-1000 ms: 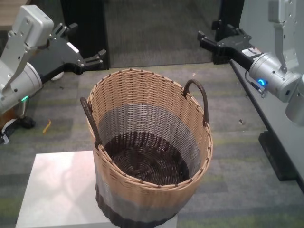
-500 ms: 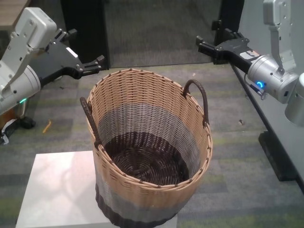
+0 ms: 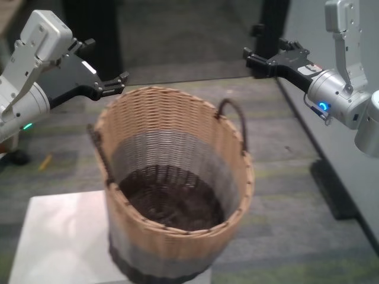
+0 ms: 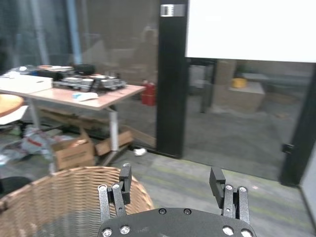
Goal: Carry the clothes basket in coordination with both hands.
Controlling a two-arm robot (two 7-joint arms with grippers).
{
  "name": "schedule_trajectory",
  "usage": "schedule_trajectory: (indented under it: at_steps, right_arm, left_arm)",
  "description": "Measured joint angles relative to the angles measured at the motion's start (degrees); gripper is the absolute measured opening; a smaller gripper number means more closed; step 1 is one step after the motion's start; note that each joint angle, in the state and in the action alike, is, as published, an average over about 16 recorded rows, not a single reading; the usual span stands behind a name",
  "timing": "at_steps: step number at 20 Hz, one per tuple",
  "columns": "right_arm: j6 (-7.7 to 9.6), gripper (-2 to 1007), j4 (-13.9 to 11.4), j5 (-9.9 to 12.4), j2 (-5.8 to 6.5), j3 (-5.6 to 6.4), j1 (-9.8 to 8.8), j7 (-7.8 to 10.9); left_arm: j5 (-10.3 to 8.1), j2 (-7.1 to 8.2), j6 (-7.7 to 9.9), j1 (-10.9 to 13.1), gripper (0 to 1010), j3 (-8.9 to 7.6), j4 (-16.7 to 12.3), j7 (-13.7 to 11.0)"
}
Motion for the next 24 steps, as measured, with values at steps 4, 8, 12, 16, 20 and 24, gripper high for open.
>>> schedule_trajectory:
  at_steps: [4,8,12,16,20,24]
  right_arm:
    - [0.07,1005,0.05,-0.1,0.03,-0.07,0.03,0.01]
    - [0.11,1005,0.08,-0.15,0.06,-0.12,0.05,0.01]
    - [0.13,1005,0.1,-0.18,0.07,-0.14,0.07,0.01]
    - [0.14,1005,0.11,-0.19,0.08,-0.16,0.09,0.01]
    - [0.16,1005,0.13,-0.21,0.09,-0.18,0.1,0.01]
    - [0.18,1005,0.14,-0.23,0.09,-0.19,0.1,0.01]
  left_arm:
    - [0.05,0.09,0.26,-0.02,1002,0.06,-0.08,-0.03]
    - [0.07,0.14,0.41,-0.03,1002,0.1,-0.12,-0.04]
    - [0.09,0.17,0.5,-0.04,1002,0.12,-0.15,-0.05]
    - [0.11,0.19,0.55,-0.05,1002,0.15,-0.17,-0.05]
    - [0.12,0.21,0.58,-0.06,1002,0.16,-0.18,-0.05]
    - [0.12,0.22,0.62,-0.06,1002,0.17,-0.2,-0.04]
